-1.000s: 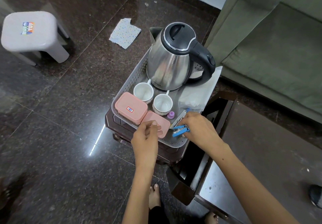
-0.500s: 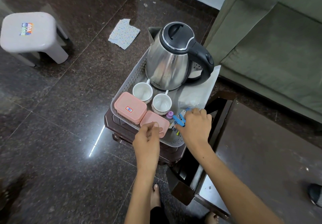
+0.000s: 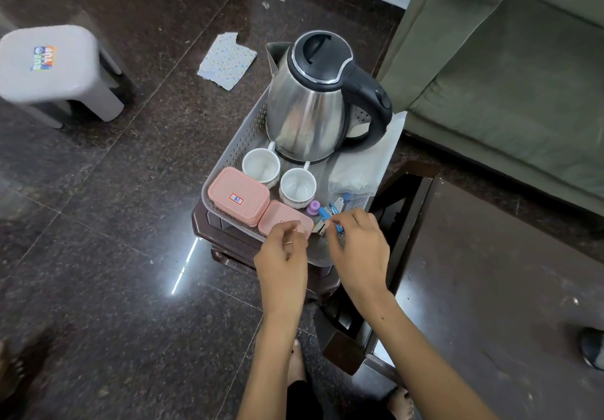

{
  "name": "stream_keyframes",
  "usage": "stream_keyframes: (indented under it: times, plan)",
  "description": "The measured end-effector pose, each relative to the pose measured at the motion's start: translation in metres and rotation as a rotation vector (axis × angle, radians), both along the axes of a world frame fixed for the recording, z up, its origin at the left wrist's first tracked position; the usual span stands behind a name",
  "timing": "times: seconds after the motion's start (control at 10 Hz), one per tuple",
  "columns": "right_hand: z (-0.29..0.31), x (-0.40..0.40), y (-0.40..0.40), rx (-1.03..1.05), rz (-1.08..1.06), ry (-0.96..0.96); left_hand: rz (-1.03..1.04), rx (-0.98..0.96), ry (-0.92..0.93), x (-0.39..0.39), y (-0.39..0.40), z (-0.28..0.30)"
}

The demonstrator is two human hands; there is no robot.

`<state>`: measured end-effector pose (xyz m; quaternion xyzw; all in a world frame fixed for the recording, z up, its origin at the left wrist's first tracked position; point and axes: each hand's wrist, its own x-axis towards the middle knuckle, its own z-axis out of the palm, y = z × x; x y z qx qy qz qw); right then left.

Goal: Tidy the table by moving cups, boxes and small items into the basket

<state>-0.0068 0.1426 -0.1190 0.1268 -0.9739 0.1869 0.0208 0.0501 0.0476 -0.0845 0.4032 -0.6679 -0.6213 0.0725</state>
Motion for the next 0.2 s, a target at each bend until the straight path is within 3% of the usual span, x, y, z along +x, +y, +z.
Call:
stream_keyframes:
  times: [0.2]
  plan:
    - [0.005,0.015,0.011,-0.168,0.007,0.109,-0.191,-0.415,0.052,0.006,0.024,-0.002]
